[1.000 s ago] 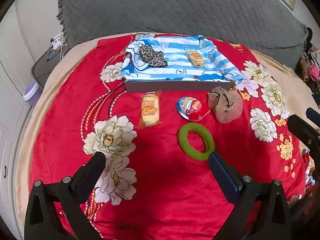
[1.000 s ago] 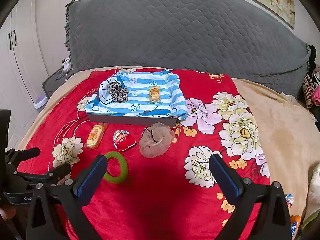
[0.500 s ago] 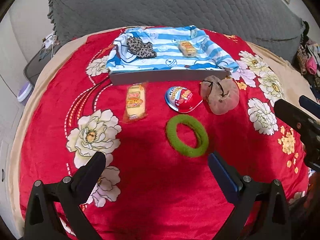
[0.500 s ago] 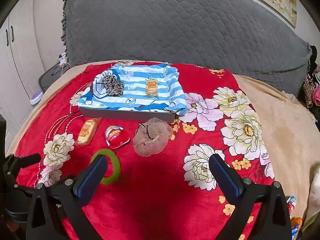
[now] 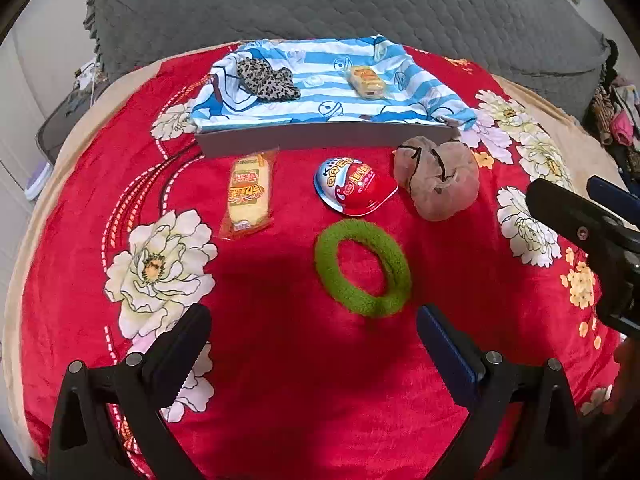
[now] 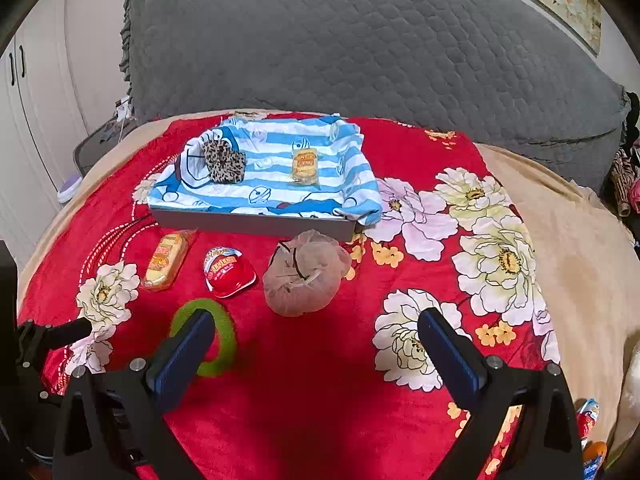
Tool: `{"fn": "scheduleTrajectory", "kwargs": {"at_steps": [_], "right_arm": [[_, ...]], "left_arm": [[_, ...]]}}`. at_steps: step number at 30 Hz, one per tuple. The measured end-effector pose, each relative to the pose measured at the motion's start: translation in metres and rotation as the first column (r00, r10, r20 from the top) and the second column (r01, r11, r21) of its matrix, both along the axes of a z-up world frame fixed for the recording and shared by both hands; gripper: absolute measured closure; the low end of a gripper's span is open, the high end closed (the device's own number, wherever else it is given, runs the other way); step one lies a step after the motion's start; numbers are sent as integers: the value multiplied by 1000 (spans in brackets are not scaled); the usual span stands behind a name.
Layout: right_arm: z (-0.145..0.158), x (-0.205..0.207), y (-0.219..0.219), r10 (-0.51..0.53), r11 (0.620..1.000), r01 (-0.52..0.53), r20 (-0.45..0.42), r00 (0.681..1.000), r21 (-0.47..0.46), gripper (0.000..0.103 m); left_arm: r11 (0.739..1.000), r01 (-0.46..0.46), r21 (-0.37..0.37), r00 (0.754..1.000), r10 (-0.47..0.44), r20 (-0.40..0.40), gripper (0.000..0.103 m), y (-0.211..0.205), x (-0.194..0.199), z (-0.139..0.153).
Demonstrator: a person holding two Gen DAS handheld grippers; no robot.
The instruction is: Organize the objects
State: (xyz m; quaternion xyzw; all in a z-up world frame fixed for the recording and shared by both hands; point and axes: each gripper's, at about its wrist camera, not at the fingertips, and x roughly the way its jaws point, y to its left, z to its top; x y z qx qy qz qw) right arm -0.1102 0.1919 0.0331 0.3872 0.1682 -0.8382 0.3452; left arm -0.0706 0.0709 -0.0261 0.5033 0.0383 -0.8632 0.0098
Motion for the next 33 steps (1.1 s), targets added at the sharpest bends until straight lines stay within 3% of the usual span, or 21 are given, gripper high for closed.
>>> {"fn": "scheduleTrajectory", "kwargs": {"at_steps": [33], "right_arm": [[-51,-40,-47,29,997,-30,25,999,71,1]], "left_arm": [[1000,-14,-14,999,15,39,1,-1,-46,-43]]}}
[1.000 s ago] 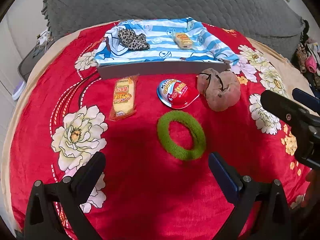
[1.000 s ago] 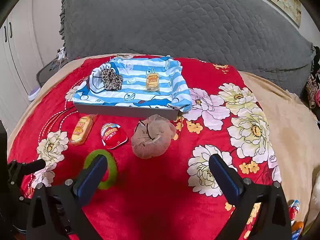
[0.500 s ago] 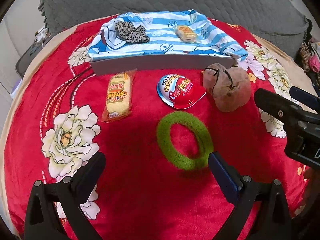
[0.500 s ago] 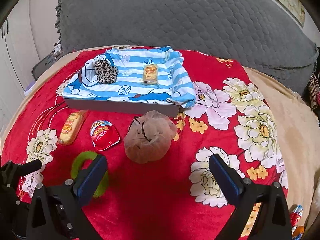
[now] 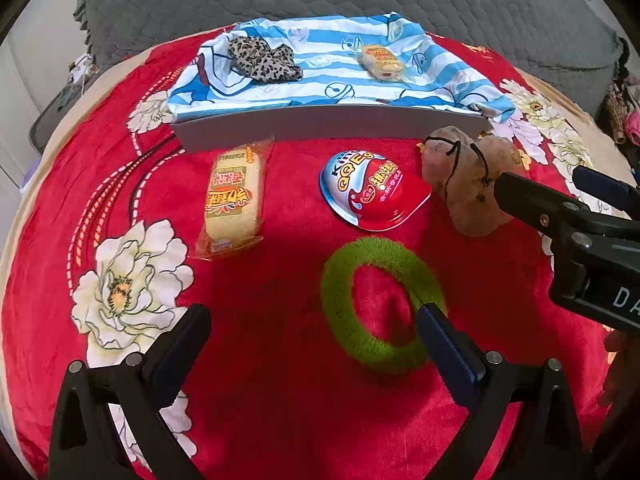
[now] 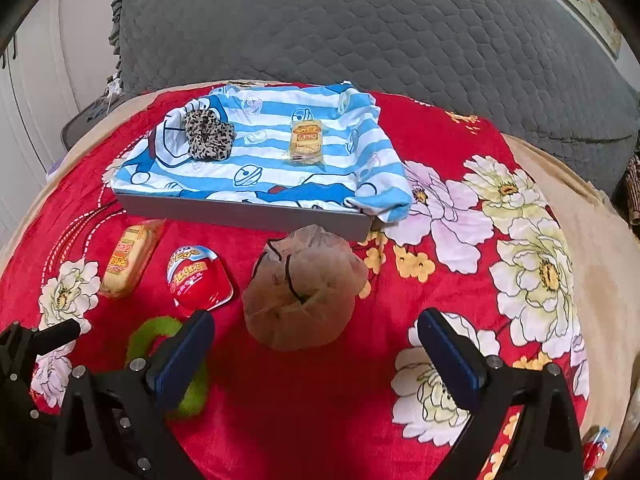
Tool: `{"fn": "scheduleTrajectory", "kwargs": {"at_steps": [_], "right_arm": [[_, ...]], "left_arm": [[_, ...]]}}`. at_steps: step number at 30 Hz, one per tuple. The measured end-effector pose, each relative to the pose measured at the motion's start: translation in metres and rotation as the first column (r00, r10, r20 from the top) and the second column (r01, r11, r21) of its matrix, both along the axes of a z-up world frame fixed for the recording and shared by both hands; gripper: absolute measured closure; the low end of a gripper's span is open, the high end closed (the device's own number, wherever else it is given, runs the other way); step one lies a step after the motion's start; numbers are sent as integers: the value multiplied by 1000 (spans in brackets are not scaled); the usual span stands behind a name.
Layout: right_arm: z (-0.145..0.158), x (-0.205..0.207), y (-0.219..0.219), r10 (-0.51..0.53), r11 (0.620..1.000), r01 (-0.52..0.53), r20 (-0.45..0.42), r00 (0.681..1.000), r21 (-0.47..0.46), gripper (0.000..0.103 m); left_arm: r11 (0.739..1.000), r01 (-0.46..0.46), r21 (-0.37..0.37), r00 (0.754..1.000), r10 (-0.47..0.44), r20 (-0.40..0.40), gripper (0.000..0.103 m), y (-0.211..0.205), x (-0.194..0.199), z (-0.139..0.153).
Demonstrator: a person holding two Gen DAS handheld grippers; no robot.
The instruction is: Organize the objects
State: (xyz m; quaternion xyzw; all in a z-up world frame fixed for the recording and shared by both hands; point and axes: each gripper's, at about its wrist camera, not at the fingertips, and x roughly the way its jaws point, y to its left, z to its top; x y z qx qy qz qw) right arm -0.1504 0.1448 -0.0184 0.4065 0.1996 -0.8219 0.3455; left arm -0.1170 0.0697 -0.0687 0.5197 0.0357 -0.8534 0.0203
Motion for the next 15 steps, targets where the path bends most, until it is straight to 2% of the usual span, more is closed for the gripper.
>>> {"fn": "scheduleTrajectory", "kwargs": {"at_steps": [15], "right_arm": [[-23,-18,-15,-10,999,9,23,1000,40,1]], "left_arm": [[1000,-17,0,1000,17,14,1,-5,-11,-17]]}}
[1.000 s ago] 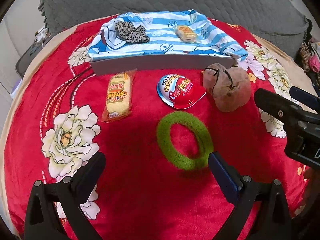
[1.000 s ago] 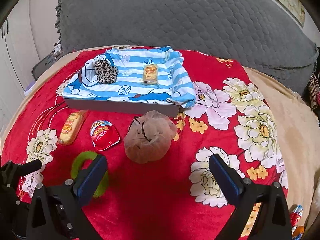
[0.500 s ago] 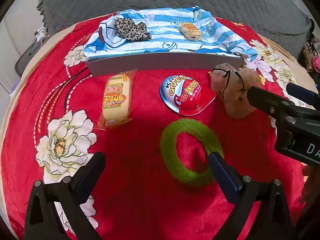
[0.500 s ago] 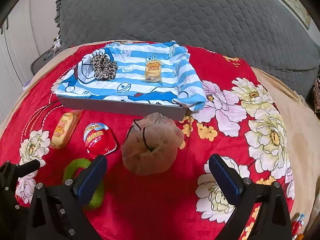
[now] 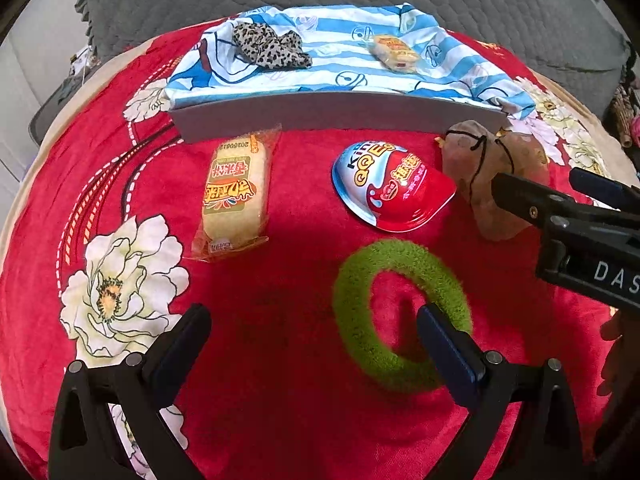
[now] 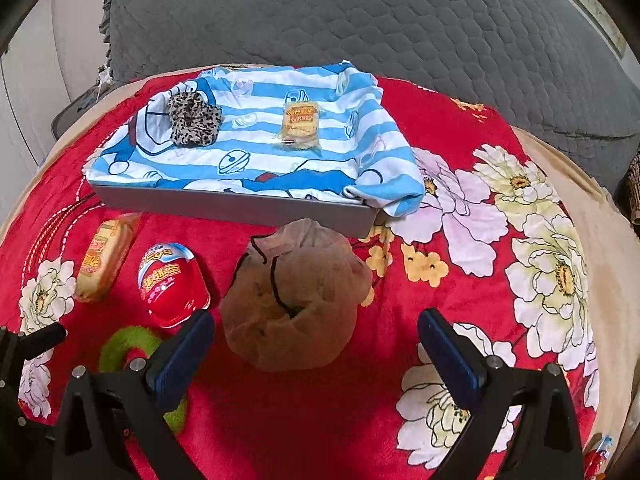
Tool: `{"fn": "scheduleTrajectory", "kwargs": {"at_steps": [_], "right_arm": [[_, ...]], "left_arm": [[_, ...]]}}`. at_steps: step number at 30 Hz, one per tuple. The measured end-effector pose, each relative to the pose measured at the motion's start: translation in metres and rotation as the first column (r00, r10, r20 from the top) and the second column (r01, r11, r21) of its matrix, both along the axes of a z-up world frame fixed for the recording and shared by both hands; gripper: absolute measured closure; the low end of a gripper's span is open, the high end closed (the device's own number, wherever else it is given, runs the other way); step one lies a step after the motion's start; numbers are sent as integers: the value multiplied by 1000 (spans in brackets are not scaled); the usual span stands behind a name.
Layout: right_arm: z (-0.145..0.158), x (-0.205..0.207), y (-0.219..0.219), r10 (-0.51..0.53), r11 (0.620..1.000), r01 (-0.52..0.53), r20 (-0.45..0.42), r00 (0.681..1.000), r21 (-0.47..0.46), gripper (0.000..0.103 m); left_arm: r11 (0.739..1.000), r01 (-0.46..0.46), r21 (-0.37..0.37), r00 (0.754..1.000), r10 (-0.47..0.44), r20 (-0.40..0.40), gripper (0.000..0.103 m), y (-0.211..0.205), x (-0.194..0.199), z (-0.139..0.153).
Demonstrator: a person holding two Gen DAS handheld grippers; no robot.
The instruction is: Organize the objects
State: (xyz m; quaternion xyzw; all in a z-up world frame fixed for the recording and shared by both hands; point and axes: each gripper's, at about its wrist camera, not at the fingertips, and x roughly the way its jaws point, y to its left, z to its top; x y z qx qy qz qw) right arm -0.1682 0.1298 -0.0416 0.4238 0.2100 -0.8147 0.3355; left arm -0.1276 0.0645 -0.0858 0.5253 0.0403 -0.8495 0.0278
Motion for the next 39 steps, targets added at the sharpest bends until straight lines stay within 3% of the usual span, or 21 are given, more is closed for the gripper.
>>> {"fn": "scheduleTrajectory", "kwargs": {"at_steps": [23,30,34,39], "right_arm": [[-27,-23,-15,-13,1000,12,51,999,15,2],[-32,-28,-16,-9,1000,8,94,996,4,30],[-28,-29,-16,7,1000,-5,111,994,-21,50],[-26,-27,-16,32,999,-27,127,991,-41,66]], "left_arm": [[1000,-4,3,1000,4,-15,1,1,-14,-14],[1000,11,17,1000,-10,-22,11,1,-15,-16],[999,22,38,999,-21,-31,28,2,-15,-12],[997,36,65,999,-34,-35,46,4,-14,-10]]}}
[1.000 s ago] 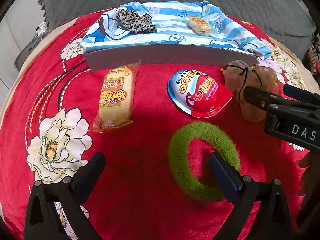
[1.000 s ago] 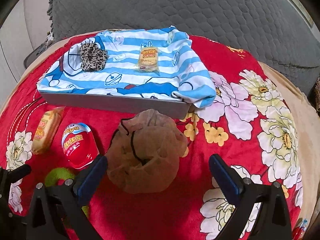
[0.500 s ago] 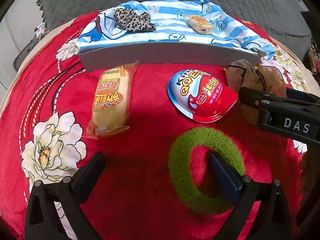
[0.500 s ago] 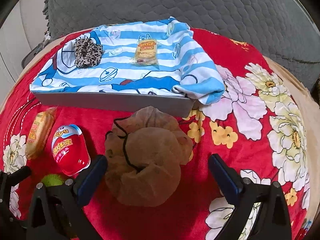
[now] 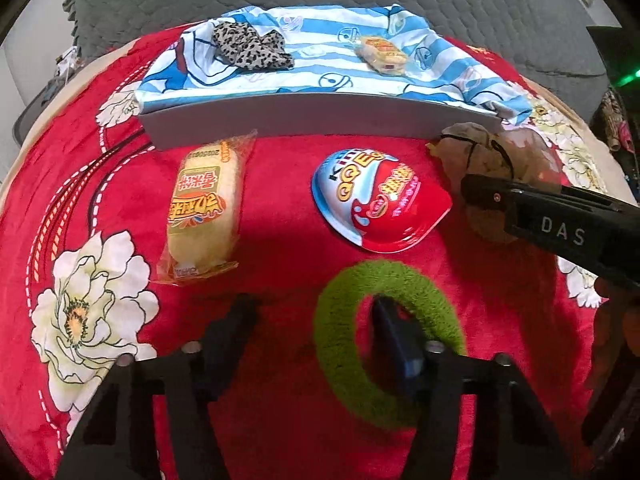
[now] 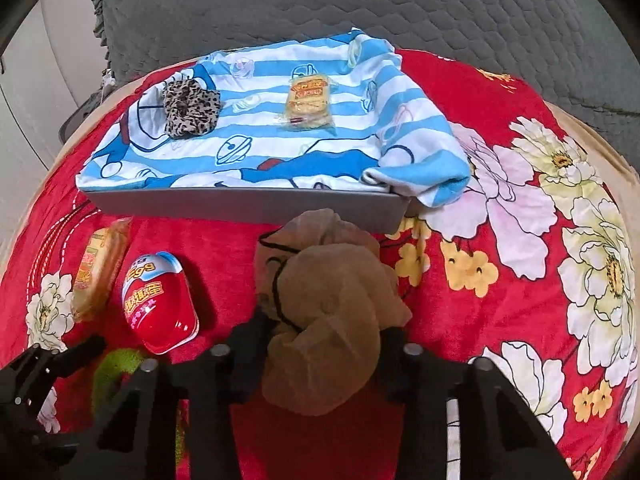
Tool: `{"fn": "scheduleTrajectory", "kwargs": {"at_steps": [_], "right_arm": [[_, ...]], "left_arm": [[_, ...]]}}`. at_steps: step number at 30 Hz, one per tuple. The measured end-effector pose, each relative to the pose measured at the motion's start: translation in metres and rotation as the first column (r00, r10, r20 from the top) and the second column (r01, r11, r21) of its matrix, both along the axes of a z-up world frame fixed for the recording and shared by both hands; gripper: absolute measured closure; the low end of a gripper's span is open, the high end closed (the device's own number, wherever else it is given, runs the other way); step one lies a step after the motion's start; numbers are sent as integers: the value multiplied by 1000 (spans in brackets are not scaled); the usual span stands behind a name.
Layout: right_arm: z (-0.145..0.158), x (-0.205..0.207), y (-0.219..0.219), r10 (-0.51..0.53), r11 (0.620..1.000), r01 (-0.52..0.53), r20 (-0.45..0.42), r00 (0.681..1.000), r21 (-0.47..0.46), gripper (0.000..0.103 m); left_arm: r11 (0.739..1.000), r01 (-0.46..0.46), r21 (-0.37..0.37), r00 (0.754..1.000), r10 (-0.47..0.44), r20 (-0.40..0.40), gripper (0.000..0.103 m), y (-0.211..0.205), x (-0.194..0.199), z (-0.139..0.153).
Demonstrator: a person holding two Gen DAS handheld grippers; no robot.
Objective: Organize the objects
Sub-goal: 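Close the left tool on the green fuzzy ring while the right tool grasps the brown mesh bag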
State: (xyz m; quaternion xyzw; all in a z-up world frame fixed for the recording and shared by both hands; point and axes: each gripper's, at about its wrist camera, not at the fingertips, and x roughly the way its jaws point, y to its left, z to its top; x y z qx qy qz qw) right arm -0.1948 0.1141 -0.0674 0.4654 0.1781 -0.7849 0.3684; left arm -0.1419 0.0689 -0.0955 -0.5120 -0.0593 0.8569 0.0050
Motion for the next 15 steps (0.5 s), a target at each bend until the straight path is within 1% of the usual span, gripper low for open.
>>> {"fn": "scheduleTrajectory", "kwargs": {"at_steps": [1,2,3,4,5,8,15], "right_arm": [[0,0,0,1,1000,-1,1,1000,-5,72],[1,0,0,7,1000,-7,5,1000,-9,73],[1,0,0,11,1000,-11,7,1000,-9,76],[1,1,0,19,1000,-19,13,1000,-15,79],[1,2,0,24,1000,-24,16,1000,-18,80],[3,4,0,34,999,-33,15,999,-23,82],[9,5,3,28,999,-28,17,999,-40,84]], "left_arm": [[1000,4,6,1000,-4,0,51,1,0,1],[1000,9,12,1000,-9,1,58,1,0,1],[1000,13,20,1000,-13,1,63,2,0,1],[1000,14,26,1000,-14,-2,74,2,0,2],[999,15,33,1000,-15,-2,82,3,0,3],[999,20,44,1000,-20,2,89,3,-1,3],[998,22,54,1000,-21,-4,91,2,2,5]]}}
